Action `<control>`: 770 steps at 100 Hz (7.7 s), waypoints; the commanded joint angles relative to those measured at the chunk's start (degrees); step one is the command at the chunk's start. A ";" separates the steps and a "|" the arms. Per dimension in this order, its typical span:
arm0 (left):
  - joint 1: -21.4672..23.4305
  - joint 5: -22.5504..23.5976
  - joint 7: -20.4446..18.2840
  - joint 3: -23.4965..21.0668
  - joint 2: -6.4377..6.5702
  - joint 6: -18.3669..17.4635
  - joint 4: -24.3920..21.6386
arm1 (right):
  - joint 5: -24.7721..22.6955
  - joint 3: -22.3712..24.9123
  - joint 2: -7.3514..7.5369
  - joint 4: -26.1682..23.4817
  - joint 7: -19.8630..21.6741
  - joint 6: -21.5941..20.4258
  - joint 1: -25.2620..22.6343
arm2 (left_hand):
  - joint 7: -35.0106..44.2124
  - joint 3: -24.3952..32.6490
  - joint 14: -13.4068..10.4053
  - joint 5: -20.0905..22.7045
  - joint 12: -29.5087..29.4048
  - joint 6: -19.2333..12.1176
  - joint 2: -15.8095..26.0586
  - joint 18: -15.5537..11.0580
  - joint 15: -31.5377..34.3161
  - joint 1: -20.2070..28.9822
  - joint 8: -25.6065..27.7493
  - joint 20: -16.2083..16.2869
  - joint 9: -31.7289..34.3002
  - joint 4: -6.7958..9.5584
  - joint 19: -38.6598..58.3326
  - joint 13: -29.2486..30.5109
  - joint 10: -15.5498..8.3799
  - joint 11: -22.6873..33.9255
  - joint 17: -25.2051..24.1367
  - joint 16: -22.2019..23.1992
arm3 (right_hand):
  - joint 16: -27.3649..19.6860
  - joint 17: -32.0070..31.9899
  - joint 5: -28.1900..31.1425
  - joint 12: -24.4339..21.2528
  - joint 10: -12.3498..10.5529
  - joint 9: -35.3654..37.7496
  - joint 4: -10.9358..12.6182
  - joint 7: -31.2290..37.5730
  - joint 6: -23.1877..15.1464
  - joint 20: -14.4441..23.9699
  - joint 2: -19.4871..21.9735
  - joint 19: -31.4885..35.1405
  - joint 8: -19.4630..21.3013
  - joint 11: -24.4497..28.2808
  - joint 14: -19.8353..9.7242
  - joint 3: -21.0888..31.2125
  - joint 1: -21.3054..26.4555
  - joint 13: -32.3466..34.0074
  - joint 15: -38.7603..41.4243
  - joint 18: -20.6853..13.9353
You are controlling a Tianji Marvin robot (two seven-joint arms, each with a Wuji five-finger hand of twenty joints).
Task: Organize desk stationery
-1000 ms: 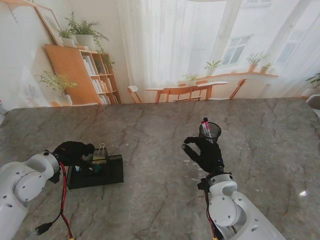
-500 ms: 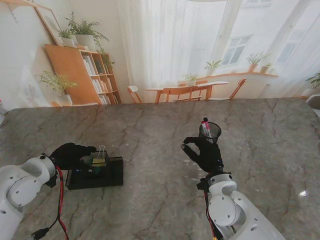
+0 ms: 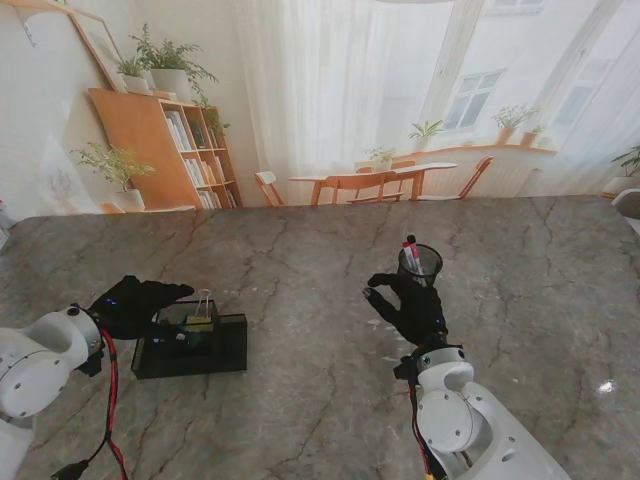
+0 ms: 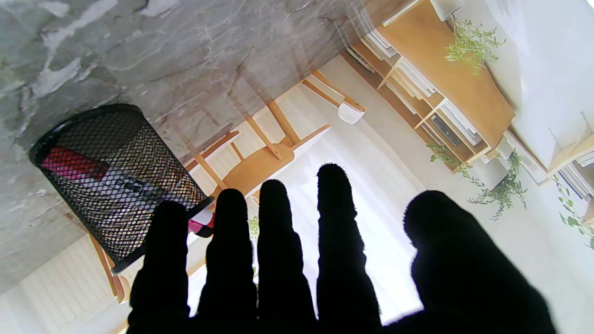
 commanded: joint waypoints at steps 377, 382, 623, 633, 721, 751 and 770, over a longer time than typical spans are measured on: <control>4.89 -22.68 25.37 20.09 -5.60 18.35 0.52 | -7.44 -14.53 8.24 23.67 43.81 4.03 34.91 | 2.58 -0.31 3.07 6.67 -1.51 -5.63 6.77 1.53 1.28 3.85 1.88 1.54 3.76 1.16 5.38 4.34 2.15 -0.24 3.74 1.92 | 8.35 36.59 -25.13 12.21 4.65 -8.72 3.94 -1.10 12.45 3.90 -17.94 25.06 18.99 9.41 4.41 12.27 4.63 11.20 31.07 -1.76; 4.94 -22.63 25.48 20.03 -5.62 18.32 0.52 | -6.39 -14.69 7.99 24.07 43.05 3.55 34.80 | 2.57 -0.35 3.08 6.66 -1.51 -5.65 6.83 1.54 1.32 3.84 1.88 1.55 3.71 1.14 5.45 4.37 2.24 -0.27 3.76 1.98 | 7.98 39.58 -22.79 12.76 4.39 -6.66 4.37 -0.34 13.18 2.09 -18.08 25.30 19.33 11.94 3.26 12.19 5.15 13.35 32.31 -3.68; 5.91 -23.41 28.19 19.49 -6.09 15.28 0.80 | -10.54 -16.78 9.09 8.58 38.58 -21.95 23.98 | 2.87 -0.65 2.87 7.57 -1.30 -5.55 11.96 1.23 1.44 6.89 1.92 1.71 4.25 0.75 5.95 4.87 2.42 -0.14 3.77 2.46 | 5.70 22.30 -21.35 3.17 15.29 -15.19 -3.95 -11.81 15.28 3.02 -11.83 21.71 3.50 -1.23 14.32 10.25 -19.87 7.08 26.13 15.70; 6.05 -23.28 28.46 19.38 -6.12 15.08 0.73 | -10.30 -16.45 9.19 7.66 39.55 -21.57 23.84 | 2.88 -0.71 2.85 7.58 -1.29 -5.45 11.97 1.26 1.47 6.94 1.93 1.73 4.26 0.73 6.02 4.96 2.37 -0.14 3.83 2.48 | 4.90 18.80 -22.94 2.25 16.11 -16.61 -3.95 -12.31 14.20 3.32 -10.80 19.19 3.46 -2.39 15.46 10.03 -20.52 5.97 22.54 18.74; 6.34 -21.23 28.90 19.24 -5.93 13.91 0.59 | -10.96 -3.11 7.09 -8.88 34.08 -4.69 12.32 | 2.79 -0.61 3.01 7.25 -1.24 -5.24 10.79 1.40 1.44 5.49 1.94 1.62 4.07 0.93 5.98 4.69 2.68 -0.16 3.67 2.51 | 1.02 7.42 -24.33 -0.84 10.23 -18.74 -2.36 -11.84 8.56 1.10 -10.88 9.66 3.92 -3.42 14.40 9.61 -13.89 0.61 4.79 19.64; 5.56 -19.10 28.82 20.55 -5.67 13.74 0.18 | -12.93 1.39 4.79 -11.60 18.68 3.51 0.55 | 2.71 -0.61 2.98 7.01 -1.24 -5.16 10.75 1.47 1.34 5.32 1.93 1.49 3.92 0.94 5.70 4.44 2.72 -0.17 3.40 2.44 | 0.56 2.34 -21.06 -0.48 6.93 -15.59 -1.14 -10.11 5.20 -2.24 -14.11 2.75 3.82 -2.74 7.36 11.49 -9.02 -1.28 0.08 7.32; 5.33 -15.95 30.11 21.49 -5.62 14.54 -1.44 | -11.42 2.27 3.04 -10.20 10.08 9.10 -3.38 | 2.50 -0.58 2.87 6.27 -1.26 -5.01 10.04 1.98 0.54 5.16 1.93 0.48 3.29 1.03 3.78 3.20 2.42 -0.30 2.22 1.86 | 1.26 3.40 -18.03 0.00 5.36 -12.50 -0.68 -8.73 3.54 -2.29 -15.91 2.48 3.82 -1.81 5.33 12.45 -6.45 0.16 0.34 3.91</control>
